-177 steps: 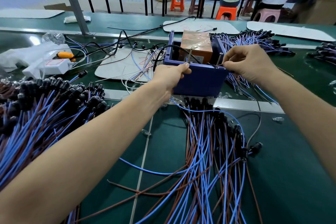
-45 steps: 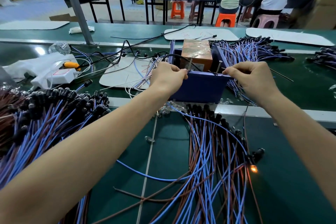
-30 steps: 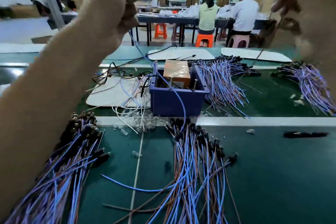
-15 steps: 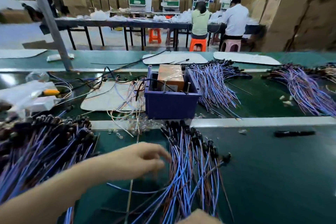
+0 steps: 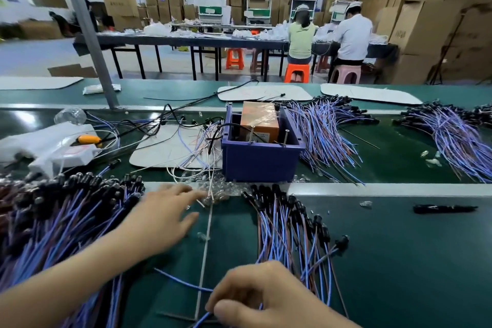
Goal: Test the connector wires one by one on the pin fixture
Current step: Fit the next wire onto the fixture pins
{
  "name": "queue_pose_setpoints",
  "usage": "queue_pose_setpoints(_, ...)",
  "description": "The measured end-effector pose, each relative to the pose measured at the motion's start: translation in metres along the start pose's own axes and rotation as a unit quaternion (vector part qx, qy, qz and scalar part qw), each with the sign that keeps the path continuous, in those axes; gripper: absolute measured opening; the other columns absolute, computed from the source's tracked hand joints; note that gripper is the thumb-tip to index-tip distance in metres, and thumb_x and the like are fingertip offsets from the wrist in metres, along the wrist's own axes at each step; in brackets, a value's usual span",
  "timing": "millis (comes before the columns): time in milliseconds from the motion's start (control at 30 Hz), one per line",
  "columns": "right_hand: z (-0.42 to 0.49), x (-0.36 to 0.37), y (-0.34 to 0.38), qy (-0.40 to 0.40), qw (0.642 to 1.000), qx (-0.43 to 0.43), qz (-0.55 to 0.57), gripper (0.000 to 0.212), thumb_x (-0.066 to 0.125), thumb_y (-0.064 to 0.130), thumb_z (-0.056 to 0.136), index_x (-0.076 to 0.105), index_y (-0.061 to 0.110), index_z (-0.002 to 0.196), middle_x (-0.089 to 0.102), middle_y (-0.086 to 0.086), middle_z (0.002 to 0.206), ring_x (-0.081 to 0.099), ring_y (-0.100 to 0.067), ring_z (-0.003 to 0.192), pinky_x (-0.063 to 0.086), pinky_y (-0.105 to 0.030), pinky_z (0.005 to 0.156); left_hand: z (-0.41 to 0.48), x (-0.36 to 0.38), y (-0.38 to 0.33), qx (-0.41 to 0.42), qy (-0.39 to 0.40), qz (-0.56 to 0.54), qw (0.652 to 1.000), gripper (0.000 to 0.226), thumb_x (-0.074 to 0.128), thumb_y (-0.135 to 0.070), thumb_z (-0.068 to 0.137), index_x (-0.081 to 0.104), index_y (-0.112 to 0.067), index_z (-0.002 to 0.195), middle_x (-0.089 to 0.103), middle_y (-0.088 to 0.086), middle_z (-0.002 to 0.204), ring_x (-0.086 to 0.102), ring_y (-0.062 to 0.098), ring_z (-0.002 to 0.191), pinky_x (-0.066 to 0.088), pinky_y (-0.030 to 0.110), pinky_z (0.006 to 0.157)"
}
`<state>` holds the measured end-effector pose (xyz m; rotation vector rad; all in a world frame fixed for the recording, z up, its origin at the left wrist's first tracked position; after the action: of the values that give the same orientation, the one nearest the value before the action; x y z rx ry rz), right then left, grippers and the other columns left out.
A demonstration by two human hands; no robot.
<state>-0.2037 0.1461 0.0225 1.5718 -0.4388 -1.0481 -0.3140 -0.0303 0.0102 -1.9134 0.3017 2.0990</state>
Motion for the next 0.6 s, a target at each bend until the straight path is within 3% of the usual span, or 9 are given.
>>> queue_pose_setpoints(100,0.024,0.012,-0.005,-0.007,1.000,0.007,-0.027,0.012,0.064,0.021,0.088,0.074,0.014,0.090,0.066,-0.006,0.068,0.053,-0.002,0.063,0.042,-0.015,0.061,-0.019,-0.002,0.039,-0.047,0.064,0.131,0.988,0.049,0.046,-0.052,0.092,0.042,-0.036,0.139,0.042,-0.007,0.141,0.036,0.018,0.130,0.029,0.030,0.108)
queue_pose_setpoints(167,0.033,0.012,-0.007,-0.023,0.999,0.021,-0.019,0.012,0.064,0.020,0.088,0.074,0.013,0.090,0.069,-0.008,0.073,0.055,-0.005,0.066,0.047,-0.023,0.064,-0.024,-0.002,0.042,-0.014,0.047,0.119,0.992,0.033,0.052,-0.043,0.093,0.060,-0.029,0.122,0.050,-0.006,0.131,0.043,0.019,0.120,0.033,0.030,0.101)
queue_pose_setpoints(267,0.053,0.021,-0.008,-0.033,0.998,0.029,-0.042,0.012,0.063,0.020,0.089,0.074,0.015,0.089,0.069,-0.003,0.073,0.056,-0.004,0.064,0.049,-0.022,0.066,-0.026,-0.003,0.034,0.019,0.030,0.086,0.996,0.016,0.052,-0.032,0.094,0.064,-0.028,0.104,0.050,-0.009,0.124,0.042,0.016,0.113,0.037,0.028,0.094)
queue_pose_setpoints(367,0.070,0.018,-0.013,-0.068,0.996,0.049,-0.043,0.014,0.060,0.017,0.089,0.073,0.021,0.084,0.065,0.005,0.067,0.056,-0.004,0.060,0.050,-0.023,0.066,-0.025,-0.001,0.036,-0.005,0.057,0.134,0.989,0.027,0.048,-0.041,0.095,0.061,-0.024,0.113,0.037,-0.006,0.142,0.036,0.017,0.125,0.036,0.031,0.102)
queue_pose_setpoints(467,0.084,0.016,-0.015,-0.089,0.992,0.074,-0.045,0.019,0.059,0.016,0.089,0.069,0.028,0.079,0.065,0.002,0.067,0.059,-0.008,0.059,0.055,-0.031,0.068,-0.027,0.000,0.040,-0.027,0.077,0.166,0.983,0.028,0.051,-0.039,0.093,0.062,-0.020,0.110,0.035,-0.004,0.145,0.036,0.019,0.126,0.035,0.032,0.104)
queue_pose_setpoints(600,0.100,0.022,-0.019,-0.083,0.986,0.118,0.079,0.012,0.055,0.009,0.094,0.065,0.014,0.090,0.063,-0.004,0.064,0.057,-0.015,0.053,0.052,-0.025,0.053,-0.031,-0.011,0.033,-0.038,0.045,0.126,0.990,0.026,0.046,-0.042,0.095,0.056,-0.029,0.115,0.032,-0.014,0.145,0.027,0.013,0.133,0.028,0.029,0.103)
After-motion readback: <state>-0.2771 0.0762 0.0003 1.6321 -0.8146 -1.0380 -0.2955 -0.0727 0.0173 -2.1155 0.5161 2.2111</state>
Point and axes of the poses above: each hand's wrist, its own z-axis towards the middle knuckle, its own x-axis out of the palm, y = z × x, the point moved 5 cm from there along z, towards the middle knuckle
